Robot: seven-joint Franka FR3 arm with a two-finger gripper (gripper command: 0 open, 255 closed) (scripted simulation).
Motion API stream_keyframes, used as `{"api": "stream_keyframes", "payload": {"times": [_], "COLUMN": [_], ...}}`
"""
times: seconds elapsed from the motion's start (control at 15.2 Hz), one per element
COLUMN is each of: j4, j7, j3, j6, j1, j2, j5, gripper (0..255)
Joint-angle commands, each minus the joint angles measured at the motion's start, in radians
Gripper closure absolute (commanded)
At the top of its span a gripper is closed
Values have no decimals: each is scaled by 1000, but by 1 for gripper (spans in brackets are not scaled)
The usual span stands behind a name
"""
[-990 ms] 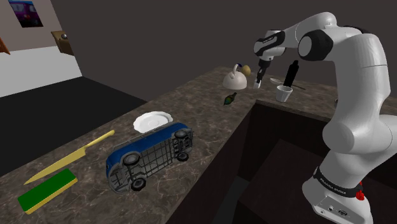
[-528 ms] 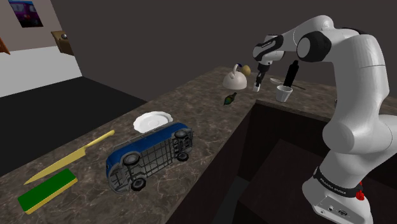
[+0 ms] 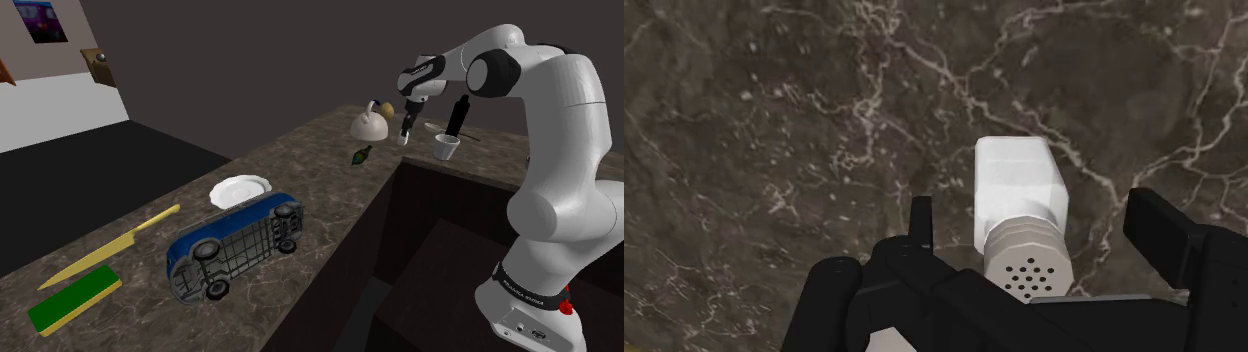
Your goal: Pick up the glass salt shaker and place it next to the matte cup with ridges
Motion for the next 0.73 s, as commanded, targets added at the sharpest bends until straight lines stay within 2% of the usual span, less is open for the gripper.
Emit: {"api": "stream_keyframes", "payload": {"times": [0.0,0.13,0.4,0.66], "j4": [0,0,22,22], "j7": [0,0,4,4], "j3": [0,0,-5,-5], "j6": [0,0,-87,-87], "j1": [0,0,3,3], "j2": [0,0,-65,-65], "j5": [0,0,-7,-7], "gripper": [0,0,0,0]}}
